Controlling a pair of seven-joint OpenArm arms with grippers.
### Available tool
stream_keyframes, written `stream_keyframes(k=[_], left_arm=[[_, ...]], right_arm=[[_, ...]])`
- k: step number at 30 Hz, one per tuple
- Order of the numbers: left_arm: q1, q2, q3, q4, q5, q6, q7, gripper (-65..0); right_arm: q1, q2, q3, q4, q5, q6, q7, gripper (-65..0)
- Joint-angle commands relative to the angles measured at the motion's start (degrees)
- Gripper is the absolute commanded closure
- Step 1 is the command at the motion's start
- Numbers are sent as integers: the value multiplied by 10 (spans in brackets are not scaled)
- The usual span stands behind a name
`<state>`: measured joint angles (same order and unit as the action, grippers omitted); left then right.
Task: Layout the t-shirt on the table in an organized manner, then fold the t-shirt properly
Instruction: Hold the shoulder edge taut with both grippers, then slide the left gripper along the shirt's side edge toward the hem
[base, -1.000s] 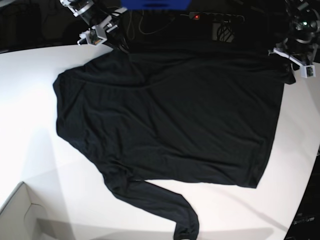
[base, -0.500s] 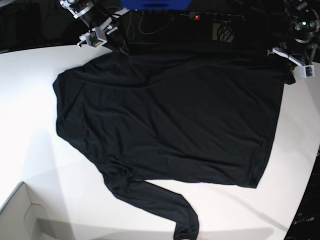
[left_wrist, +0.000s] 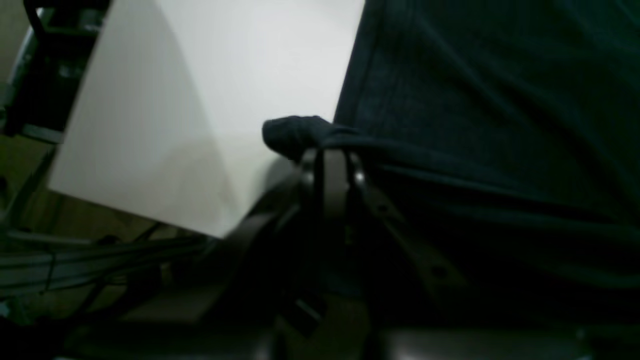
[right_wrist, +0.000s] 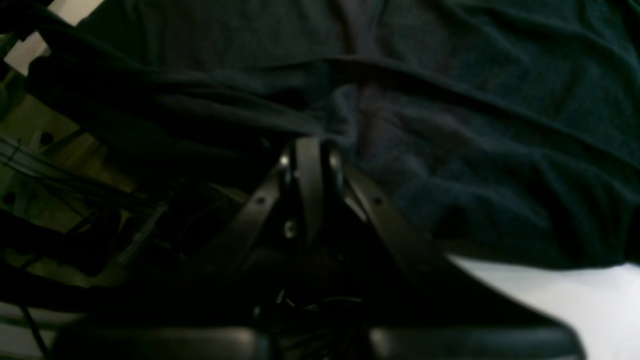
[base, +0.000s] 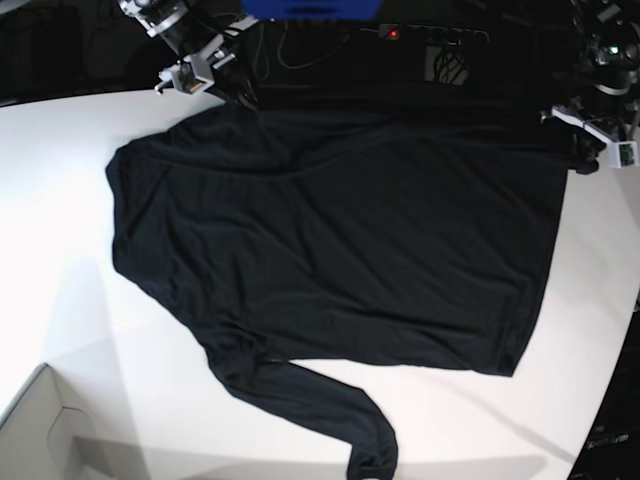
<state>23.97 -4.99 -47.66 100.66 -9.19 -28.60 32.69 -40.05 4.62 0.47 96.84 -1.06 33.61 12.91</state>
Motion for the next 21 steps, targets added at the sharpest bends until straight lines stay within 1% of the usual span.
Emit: stream_keyframes(k=[1, 3, 5, 7, 10, 14, 18, 21], left_arm=[[-15, -9, -4, 9, -1, 2, -16, -5], [-26, -9, -3, 0, 0, 6, -15, -5], [-34, -13, 1, -8, 0, 7, 1, -5], [-50, -16, -1, -10, 0, 7, 41, -5], [-77, -30, 1, -10, 0, 8, 125, -5], [-117, -31, 1, -10, 0, 8, 217, -4], [-148, -27, 8, -2, 29, 2, 284, -2], [-157, -31, 35, 7, 45, 2, 311, -2]], right_arm=[[-5, 1, 1, 9, 11, 5, 16, 0], [-5, 1, 2, 9, 11, 5, 16, 0], [-5, 1, 4, 9, 11, 5, 16, 0], [-5, 2, 4, 9, 11, 5, 16, 0], [-5, 3, 5, 9, 11, 5, 16, 0], [-5, 2, 3, 9, 11, 5, 16, 0], [-4, 0, 1, 10, 11, 5, 16, 0], [-4, 0, 1, 10, 11, 5, 16, 0]])
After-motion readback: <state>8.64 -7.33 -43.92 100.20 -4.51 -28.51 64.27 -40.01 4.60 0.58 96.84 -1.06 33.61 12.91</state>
